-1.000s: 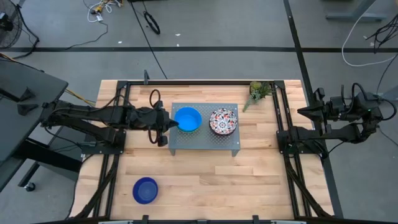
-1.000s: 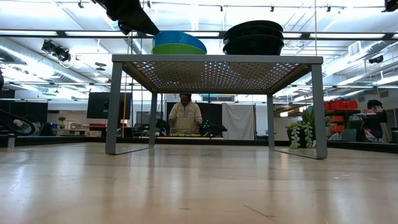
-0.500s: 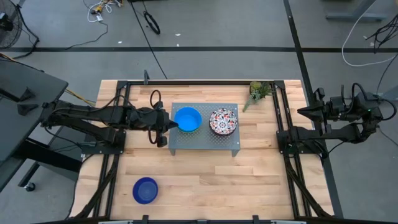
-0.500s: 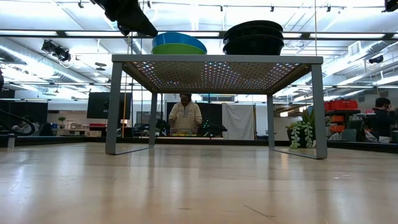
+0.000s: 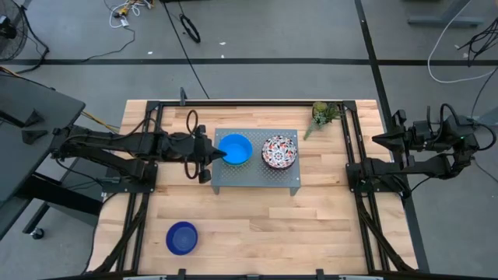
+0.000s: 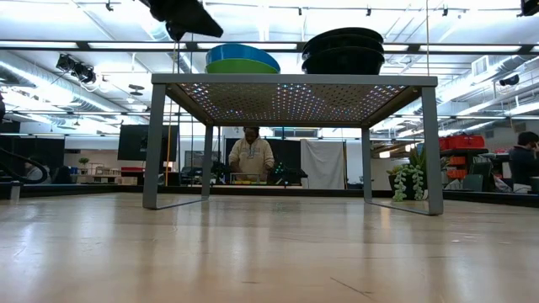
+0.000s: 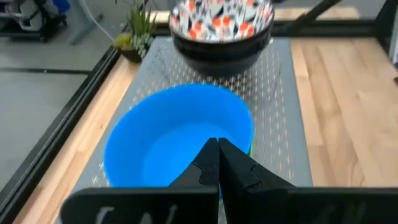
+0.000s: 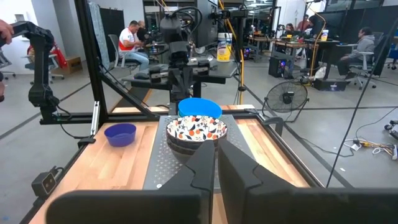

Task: Pick & Place Mini bowls
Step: Stack the light blue bowl on top of the other light green bowl on the shelf

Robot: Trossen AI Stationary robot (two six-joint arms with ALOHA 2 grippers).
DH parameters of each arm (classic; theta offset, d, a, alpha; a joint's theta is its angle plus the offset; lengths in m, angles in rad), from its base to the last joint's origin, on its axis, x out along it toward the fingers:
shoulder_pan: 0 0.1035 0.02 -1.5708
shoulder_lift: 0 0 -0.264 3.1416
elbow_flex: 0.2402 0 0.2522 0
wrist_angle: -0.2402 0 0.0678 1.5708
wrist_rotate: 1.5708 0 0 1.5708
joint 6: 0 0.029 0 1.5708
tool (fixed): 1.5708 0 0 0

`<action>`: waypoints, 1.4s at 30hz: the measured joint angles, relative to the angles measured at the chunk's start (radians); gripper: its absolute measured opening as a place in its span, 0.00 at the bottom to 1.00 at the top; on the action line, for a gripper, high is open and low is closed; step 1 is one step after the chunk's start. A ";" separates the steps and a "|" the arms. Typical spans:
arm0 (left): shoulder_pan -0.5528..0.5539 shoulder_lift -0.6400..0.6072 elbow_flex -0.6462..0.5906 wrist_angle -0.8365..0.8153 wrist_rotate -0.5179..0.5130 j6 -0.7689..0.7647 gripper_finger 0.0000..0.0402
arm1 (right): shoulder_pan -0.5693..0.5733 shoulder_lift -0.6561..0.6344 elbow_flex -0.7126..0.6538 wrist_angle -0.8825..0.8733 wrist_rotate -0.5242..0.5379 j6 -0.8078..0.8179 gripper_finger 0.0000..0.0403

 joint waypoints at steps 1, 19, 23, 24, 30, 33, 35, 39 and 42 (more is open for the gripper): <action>0.000 0.000 0.000 0.012 0.003 0.000 0.00 | 0.000 0.000 0.000 0.000 0.000 0.000 0.06; 0.000 0.058 0.000 0.065 0.025 0.000 0.00 | 0.000 0.000 0.000 0.000 0.000 0.000 0.06; 0.000 0.065 0.000 0.047 0.029 -0.001 0.00 | 0.000 0.000 0.000 0.000 0.000 0.000 0.06; 0.000 0.065 0.000 0.045 0.029 -0.004 0.00 | 0.000 -0.001 0.000 0.000 0.000 0.000 0.06; 0.000 0.065 0.000 0.014 0.036 -0.007 0.00 | 0.000 0.000 0.000 0.000 0.000 0.000 0.06; 0.000 0.065 0.000 0.009 0.041 -0.008 0.00 | 0.000 0.000 0.000 0.000 0.000 0.000 0.06; 0.000 0.065 0.000 0.007 0.050 -0.021 0.00 | 0.000 0.000 0.000 0.000 0.000 0.000 0.06; 0.000 0.065 0.000 -0.006 0.054 -0.027 0.00 | 0.000 0.000 0.000 0.000 0.000 0.000 0.06; 0.000 0.065 0.000 -0.014 0.054 -0.027 0.00 | 0.000 0.000 0.000 0.000 0.000 0.000 0.06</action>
